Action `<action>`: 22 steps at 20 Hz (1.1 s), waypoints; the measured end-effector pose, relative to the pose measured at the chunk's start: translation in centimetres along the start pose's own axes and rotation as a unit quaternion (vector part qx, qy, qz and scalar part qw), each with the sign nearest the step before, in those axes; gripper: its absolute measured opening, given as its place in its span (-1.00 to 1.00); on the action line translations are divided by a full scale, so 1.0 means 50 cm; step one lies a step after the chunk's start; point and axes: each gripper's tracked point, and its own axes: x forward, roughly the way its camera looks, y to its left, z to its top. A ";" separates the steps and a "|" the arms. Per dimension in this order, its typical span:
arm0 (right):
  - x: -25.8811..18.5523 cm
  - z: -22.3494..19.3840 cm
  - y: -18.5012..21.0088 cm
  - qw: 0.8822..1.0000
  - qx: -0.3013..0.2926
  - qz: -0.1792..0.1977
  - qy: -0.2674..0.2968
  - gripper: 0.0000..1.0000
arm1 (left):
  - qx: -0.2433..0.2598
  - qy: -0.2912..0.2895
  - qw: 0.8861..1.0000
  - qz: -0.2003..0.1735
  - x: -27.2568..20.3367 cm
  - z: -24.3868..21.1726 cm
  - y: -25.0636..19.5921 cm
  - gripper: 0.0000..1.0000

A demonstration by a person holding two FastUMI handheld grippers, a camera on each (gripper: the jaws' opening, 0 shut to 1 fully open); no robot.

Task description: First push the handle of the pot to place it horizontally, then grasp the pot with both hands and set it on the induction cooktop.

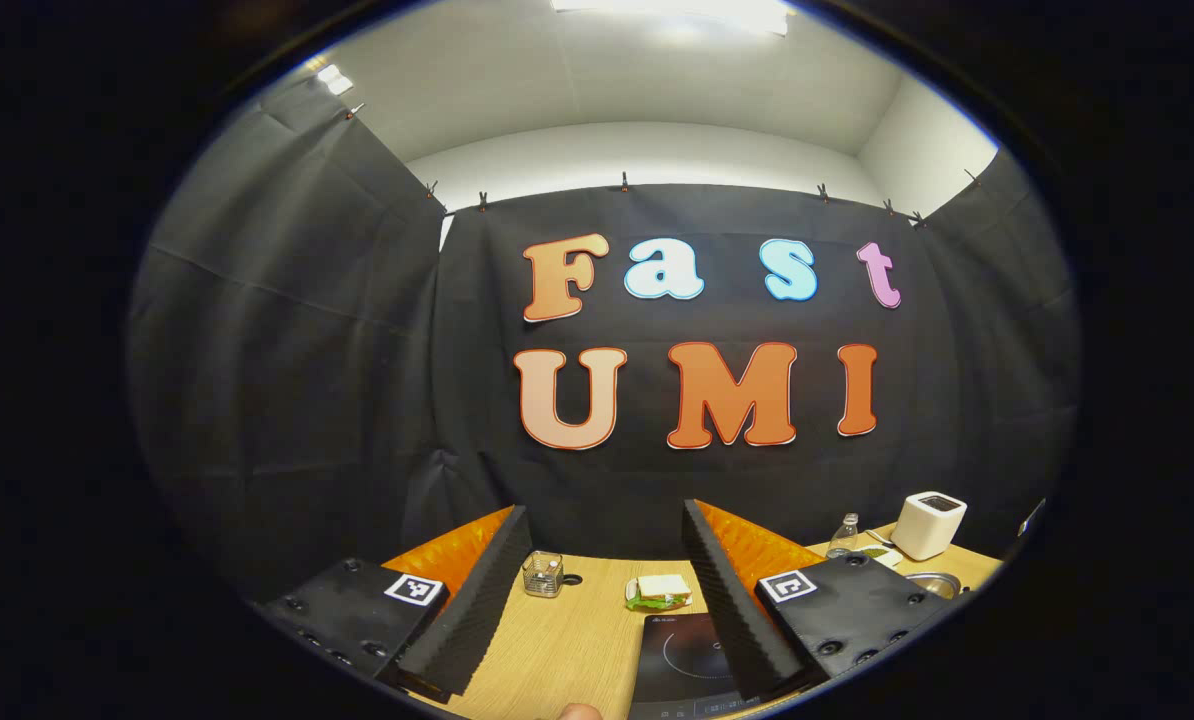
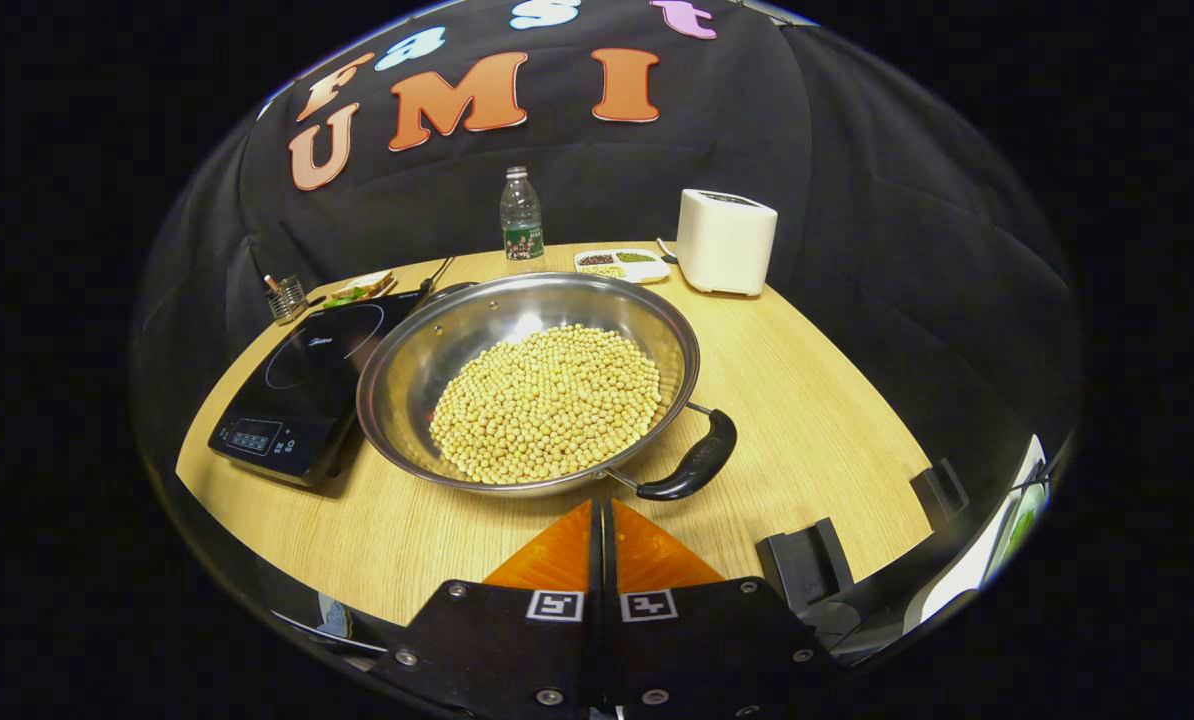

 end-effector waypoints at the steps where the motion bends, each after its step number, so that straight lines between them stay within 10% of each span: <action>1: 0.004 0.001 -0.003 1.000 0.001 -0.002 0.001 -1.00 | 0.001 -0.001 1.000 0.000 0.000 0.002 0.000 0.99; 22: 0.042 0.047 -0.067 0.998 0.054 -0.032 -0.013 -1.00 | 0.000 -0.003 1.000 -0.008 -0.006 0.012 -0.016 0.98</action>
